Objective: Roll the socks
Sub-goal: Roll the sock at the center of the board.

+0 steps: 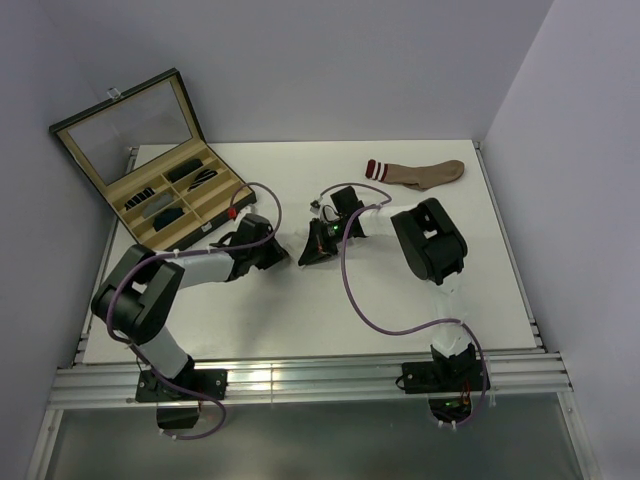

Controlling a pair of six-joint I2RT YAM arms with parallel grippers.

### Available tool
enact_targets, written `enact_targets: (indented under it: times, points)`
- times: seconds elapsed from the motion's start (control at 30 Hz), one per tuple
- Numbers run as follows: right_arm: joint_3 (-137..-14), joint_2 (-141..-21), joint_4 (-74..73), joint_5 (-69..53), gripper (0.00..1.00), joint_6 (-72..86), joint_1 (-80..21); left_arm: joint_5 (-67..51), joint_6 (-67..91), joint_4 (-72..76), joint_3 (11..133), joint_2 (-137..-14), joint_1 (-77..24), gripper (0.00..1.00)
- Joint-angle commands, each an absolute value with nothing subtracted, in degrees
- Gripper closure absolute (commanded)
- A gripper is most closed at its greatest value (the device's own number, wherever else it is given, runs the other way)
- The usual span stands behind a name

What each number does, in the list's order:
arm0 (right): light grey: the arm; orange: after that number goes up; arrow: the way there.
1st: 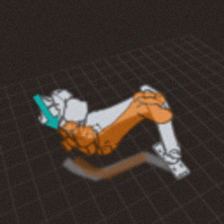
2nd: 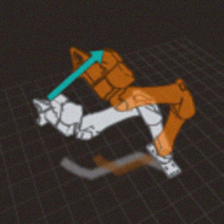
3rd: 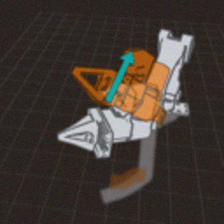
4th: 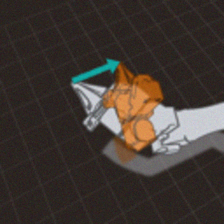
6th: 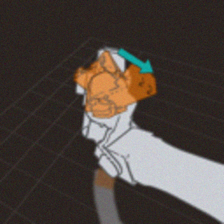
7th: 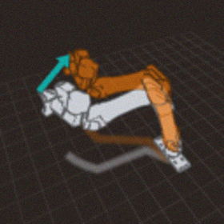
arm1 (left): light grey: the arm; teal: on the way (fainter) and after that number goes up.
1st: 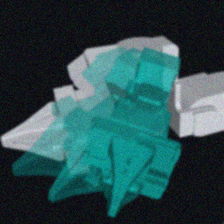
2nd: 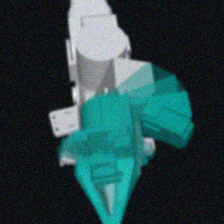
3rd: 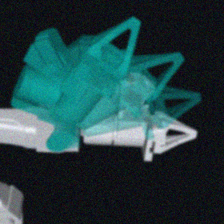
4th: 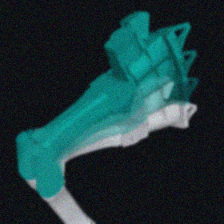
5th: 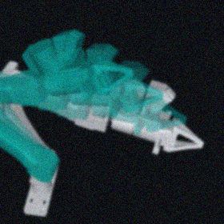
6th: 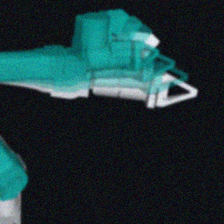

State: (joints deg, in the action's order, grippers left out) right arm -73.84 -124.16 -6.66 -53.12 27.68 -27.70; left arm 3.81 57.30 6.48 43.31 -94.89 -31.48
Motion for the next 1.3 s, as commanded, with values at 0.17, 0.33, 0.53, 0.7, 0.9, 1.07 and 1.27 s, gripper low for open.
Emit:
enact_targets:
  times: [0.17,0.33,0.53,0.7,0.9,1.07,1.27]
  points:
    - [-74.7,-125.7,-5.7,-53.6,1.00,28.0,-27.3,1.7,57.7,14.3,41.5,-94.5,-31.5,0.69]
    - [-74.8,-125.9,-5.6,-53.6,1.00,28.4,-27.4,0.5,58.4,17.0,40.1,-93.8,-30.4,0.69]
    - [-75.0,-126.0,-5.7,-53.7,1.00,28.4,-27.3,-1.3,58.8,20.6,38.9,-93.7,-30.0,0.69]
    - [-74.9,-126.2,-5.4,-53.7,1.00,28.7,-27.3,-1.3,58.5,23.2,37.4,-92.7,-30.0,0.64]
    - [-75.1,-126.3,-5.8,-53.5,1.00,28.6,-27.4,-2.8,58.9,26.6,36.0,-92.3,-29.6,0.63]
    - [-75.1,-126.4,-5.8,-53.5,1.00,28.7,-27.4,-2.8,58.4,28.4,35.2,-91.4,-29.6,0.61]
    - [-75.1,-126.5,-5.8,-53.6,1.00,28.7,-27.4,-2.1,58.4,27.9,36.0,-92.9,-29.5,0.64]
